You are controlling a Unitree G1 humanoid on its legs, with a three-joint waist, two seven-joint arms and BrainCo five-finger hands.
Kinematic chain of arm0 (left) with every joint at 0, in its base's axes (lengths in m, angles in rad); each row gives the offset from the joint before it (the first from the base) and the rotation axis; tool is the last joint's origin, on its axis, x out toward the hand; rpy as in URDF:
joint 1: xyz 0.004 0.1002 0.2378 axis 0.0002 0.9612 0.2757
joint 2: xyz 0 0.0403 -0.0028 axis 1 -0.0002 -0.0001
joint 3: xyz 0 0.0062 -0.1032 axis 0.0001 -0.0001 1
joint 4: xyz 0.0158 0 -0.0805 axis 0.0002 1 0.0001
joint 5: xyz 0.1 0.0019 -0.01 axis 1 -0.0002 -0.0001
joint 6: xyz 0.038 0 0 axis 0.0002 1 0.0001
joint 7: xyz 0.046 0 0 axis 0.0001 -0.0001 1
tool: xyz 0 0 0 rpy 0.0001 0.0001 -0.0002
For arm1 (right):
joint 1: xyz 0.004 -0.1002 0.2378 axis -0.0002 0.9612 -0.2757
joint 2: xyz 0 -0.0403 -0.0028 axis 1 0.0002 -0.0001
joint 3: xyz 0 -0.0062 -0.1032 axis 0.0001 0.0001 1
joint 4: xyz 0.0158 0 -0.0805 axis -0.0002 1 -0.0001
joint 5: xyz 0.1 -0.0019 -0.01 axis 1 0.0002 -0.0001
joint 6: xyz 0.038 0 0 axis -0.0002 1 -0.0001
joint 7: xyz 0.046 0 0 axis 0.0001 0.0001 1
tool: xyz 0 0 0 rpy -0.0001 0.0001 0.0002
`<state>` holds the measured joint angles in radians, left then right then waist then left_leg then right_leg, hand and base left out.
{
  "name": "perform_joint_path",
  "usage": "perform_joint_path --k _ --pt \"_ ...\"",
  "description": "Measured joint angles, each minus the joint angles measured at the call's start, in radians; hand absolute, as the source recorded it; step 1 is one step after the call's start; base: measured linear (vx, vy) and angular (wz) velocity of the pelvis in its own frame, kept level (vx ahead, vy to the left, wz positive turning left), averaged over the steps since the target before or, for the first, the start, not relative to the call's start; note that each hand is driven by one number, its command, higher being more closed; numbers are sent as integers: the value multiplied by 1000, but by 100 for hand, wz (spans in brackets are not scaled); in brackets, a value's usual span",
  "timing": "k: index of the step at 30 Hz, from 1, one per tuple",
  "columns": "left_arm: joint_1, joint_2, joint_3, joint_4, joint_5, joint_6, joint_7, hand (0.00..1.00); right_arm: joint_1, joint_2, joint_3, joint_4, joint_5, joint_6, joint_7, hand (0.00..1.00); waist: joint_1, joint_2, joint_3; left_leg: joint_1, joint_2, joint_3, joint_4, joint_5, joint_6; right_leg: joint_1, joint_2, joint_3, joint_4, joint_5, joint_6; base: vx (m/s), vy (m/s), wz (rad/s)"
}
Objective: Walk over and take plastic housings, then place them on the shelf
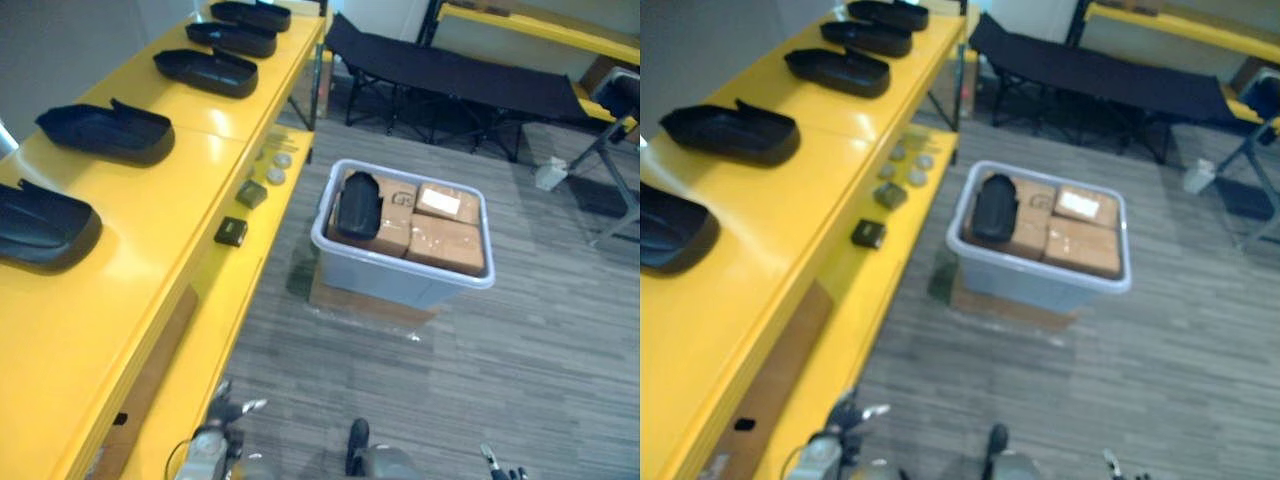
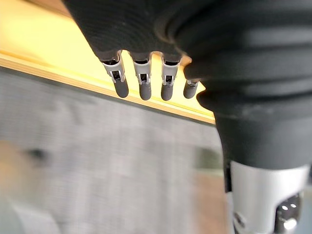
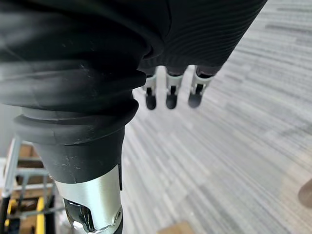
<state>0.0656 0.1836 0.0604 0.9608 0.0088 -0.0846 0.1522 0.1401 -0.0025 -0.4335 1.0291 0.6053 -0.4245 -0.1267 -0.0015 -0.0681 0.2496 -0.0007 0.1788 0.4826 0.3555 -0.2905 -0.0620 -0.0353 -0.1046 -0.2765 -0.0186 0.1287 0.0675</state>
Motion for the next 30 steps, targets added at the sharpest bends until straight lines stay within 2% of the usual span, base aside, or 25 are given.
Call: perform_joint_path --k 2,4,5,7,9,12,14,17,19,21,22,23,24,25,26,27,28,29,30 --pt "20 -10 30 31 -16 -7 1 0 -28 -4 2 -1 0 7 7 0 5 26 46 0 -5 -15 -20 28 -7 -1 3 -13 -1 1 0 -25 -104 12" --pt "34 -33 57 36 -34 -19 0 0 -32 -5 3 -1 5 7 17 0 9 40 59 -3 -18 -29 -43 40 -8 -1 3 -21 -11 1 0 -18 -42 15" --pt "48 -44 72 37 -30 -46 0 0 -34 -5 4 0 9 7 19 0 11 42 64 -4 -23 -37 -58 48 -10 -2 3 -23 -19 1 -1 -12 -37 12" --pt "57 -47 82 40 -29 -81 0 0 -38 -6 5 0 8 7 20 0 14 40 66 -2 -30 -39 -74 56 -10 -2 2 -22 -27 2 -2 -6 -16 3" --pt "48 -44 92 39 -26 -127 1 0 -40 -5 5 0 8 7 20 0 17 20 79 -2 -38 -40 -82 58 -8 -2 -4 -21 -33 4 0 -42 28 1" --pt "28 -42 96 33 9 -157 2 0 -34 -4 4 4 8 6 18 0 17 2 84 0 -58 -35 -98 64 2 2 -14 -19 -59 27 6 -21 48 1" --pt "9 -47 94 13 4 -175 10 0 -30 -3 5 13 2 3 19 0 16 5 84 2 -71 -37 -105 67 7 2 -24 -20 -60 30 10 6 80 2" --pt "-2 -50 93 -39 -46 -156 33 0 -30 5 7 14 -40 -13 24 0 16 13 82 6 -82 -47 -105 67 7 7 -29 -20 -60 31 11 14 63 0" --pt "0 -56 98 -38 -84 -123 41 0 -31 5 6 13 -73 -19 22 0 16 23 84 24 -75 -62 -98 67 7 31 -27 -22 -60 26 5 7 17 0" --pt "29 -72 144 -34 -124 -89 40 0 -34 5 26 13 -98 -24 23 0 23 22 84 7 -52 -71 -6 63 2 51 -23 -18 -59 -1 -10 -3 -10 -7" --pt "61 -87 188 -22 -137 -78 40 0 -34 2 42 11 -111 -33 27 0 36 28 86 -47 -17 -115 141 63 2 57 -16 -15 -38 -28 -17 -36 -47 -25" --pt "118 -112 245 -4 -159 -82 40 0 -34 -12 65 6 -130 -37 36 0 54 54 92 -113 33 -184 329 74 19 54 2 -13 15 -59 -14 -44 -44 -32" --pt "148 -126 277 8 -161 -82 41 0 -33 -24 79 4 -148 -39 38 0 62 74 95 -146 52 -224 416 92 46 54 23 -10 39 -83 -18 -26 -32 -62" --pt "218 -152 332 51 -169 -78 42 0 -34 -45 95 4 -178 -45 44 0 90 98 108 -194 50 -327 561 192 74 68 42 24 89 -123 -36 19 -16 -62" --pt "247 -159 349 68 -169 -77 41 0 -42 -47 94 5 -187 -51 45 0 108 91 111 -207 33 -352 592 209 59 78 31 50 95 -130 -43 81 33 -77" --pt "300 -184 361 84 -167 -76 40 0 -58 -58 92 7 -188 -68 48 0 128 79 108 -207 -47 -407 516 111 15 75 11 79 107 -139 -35 90 86 -51" --pt "350 -220 356 82 -153 -81 38 0 -93 -86 89 12 -189 -84 53 0 135 93 104 -190 -127 -457 272 64 11 52 -3 87 118 -143 -33 68 86 -34" --pt "358 -226 357 82 -149 -84 38 0 -100 -93 89 12 -188 -86 54 0 138 99 104 -186 -134 -458 219 65 10 49 -2 88 120 -144 -31 0 86 -19" --pt "369 -237 357 82 -122 -89 36 0 -126 -115 93 9 -188 -98 61 0 146 131 103 -174 -142 -458 51 84 22 36 19 90 127 -147 -26 -18 73 -24"
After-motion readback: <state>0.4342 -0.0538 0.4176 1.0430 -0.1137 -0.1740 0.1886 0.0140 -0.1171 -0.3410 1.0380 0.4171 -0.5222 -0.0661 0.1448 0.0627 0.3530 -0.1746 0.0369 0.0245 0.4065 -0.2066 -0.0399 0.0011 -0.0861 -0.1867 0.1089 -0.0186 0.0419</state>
